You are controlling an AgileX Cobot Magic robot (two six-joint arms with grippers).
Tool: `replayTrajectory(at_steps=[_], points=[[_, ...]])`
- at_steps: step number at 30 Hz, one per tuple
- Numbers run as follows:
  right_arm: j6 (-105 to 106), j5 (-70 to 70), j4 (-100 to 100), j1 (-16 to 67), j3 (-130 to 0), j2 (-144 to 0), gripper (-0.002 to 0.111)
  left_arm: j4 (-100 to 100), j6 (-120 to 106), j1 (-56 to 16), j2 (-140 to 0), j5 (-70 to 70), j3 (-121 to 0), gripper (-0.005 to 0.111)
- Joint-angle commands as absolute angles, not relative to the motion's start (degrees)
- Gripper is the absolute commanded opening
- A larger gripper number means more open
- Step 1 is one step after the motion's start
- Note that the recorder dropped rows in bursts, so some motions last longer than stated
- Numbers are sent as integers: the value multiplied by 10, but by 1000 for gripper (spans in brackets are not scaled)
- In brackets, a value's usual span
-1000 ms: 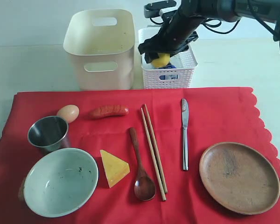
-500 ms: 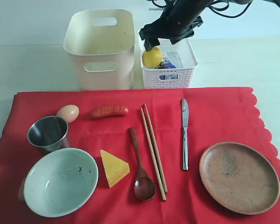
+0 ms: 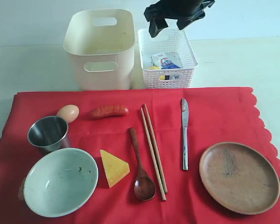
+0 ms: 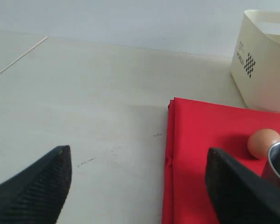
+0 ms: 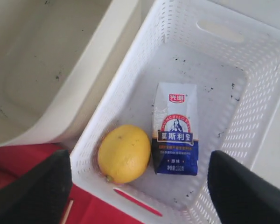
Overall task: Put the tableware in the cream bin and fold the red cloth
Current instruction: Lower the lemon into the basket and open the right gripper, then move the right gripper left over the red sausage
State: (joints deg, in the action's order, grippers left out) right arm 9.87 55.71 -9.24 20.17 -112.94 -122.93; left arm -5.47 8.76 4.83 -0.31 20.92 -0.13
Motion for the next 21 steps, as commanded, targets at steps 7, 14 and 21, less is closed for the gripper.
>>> replayTrajectory(at_steps=[7, 14, 21], points=[[89, 630, -88, 200, -1129, -1170, 76, -53, 90, 47, 0, 203, 0, 75], [87, 678, -110, 200, -1129, -1128, 76, -53, 90, 47, 0, 203, 0, 75], [90, 700, -163, 200, -1129, -1092, 76, -53, 90, 47, 0, 203, 0, 75]])
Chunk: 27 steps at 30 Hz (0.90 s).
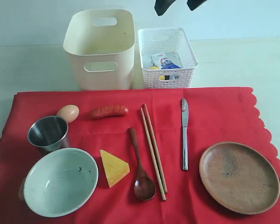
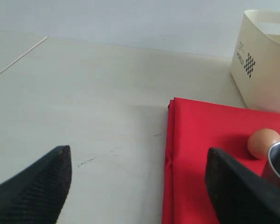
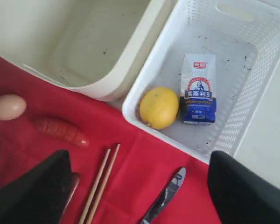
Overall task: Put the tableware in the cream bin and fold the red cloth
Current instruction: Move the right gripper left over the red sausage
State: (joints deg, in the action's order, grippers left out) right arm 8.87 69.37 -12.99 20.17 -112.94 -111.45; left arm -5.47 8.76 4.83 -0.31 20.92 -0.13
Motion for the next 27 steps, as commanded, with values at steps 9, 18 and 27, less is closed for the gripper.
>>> replayTrajectory(at_steps=[9, 18, 27], points=[[123, 700, -238, 213, -1129, -1068, 76, -53, 90, 47, 0, 203, 0, 75], [125, 700, -238, 290, -1129, -1067, 76, -53, 90, 47, 0, 203, 0, 75], [141, 700, -236, 356, -1129, -1068, 76, -53, 90, 47, 0, 203, 0, 75]])
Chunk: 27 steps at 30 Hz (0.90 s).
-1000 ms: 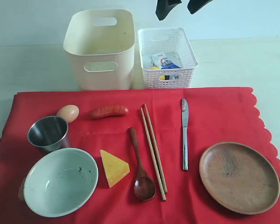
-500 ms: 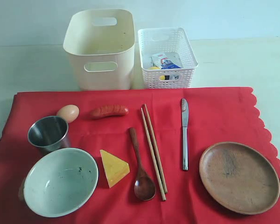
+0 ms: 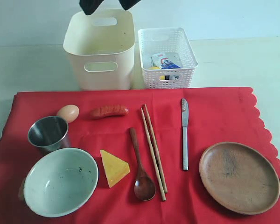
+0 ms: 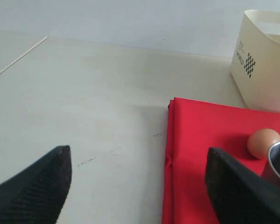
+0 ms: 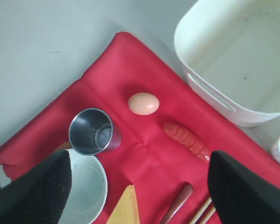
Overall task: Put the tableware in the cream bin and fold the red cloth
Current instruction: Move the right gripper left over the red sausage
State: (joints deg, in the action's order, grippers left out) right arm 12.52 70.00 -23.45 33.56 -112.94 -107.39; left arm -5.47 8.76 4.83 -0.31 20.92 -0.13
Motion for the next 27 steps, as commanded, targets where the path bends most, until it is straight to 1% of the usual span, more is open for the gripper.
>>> replayTrajectory(at_steps=[1, 10, 27], points=[[145, 700, -236, 361, -1129, -1068, 76, -53, 90, 47, 0, 203, 0, 75], [219, 686, -241, 387, -1129, -1072, 76, -53, 90, 47, 0, 203, 0, 75], [245, 694, -267, 387, -1129, -1188, 76, -53, 90, 47, 0, 203, 0, 75]])
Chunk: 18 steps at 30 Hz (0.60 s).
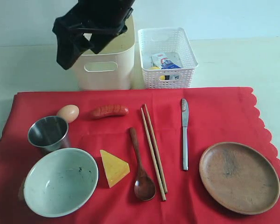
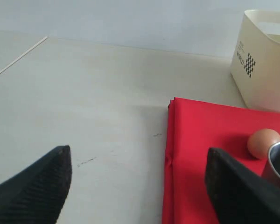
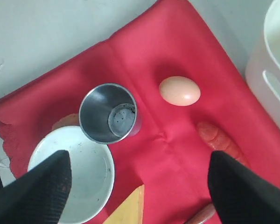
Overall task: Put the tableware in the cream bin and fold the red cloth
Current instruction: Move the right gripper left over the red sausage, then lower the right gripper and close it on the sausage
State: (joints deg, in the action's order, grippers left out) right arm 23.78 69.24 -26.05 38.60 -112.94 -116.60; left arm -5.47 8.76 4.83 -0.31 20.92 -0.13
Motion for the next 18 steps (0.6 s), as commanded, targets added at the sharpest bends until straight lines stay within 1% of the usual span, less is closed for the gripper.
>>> replayTrajectory(at_steps=[1, 7, 10, 13, 18], points=[[253, 694, -267, 387, -1129, -1195, 76, -53, 90, 47, 0, 203, 0, 75], [387, 693, -261, 387, -1129, -1238, 76, -53, 90, 47, 0, 203, 0, 75], [451, 686, -228, 387, -1129, -1262, 76, -53, 90, 47, 0, 203, 0, 75], [471, 683, -198, 387, -1129, -1279, 76, -53, 90, 47, 0, 203, 0, 75], [470, 624, -162, 387, -1129, -1318, 76, -53, 90, 47, 0, 203, 0, 75]])
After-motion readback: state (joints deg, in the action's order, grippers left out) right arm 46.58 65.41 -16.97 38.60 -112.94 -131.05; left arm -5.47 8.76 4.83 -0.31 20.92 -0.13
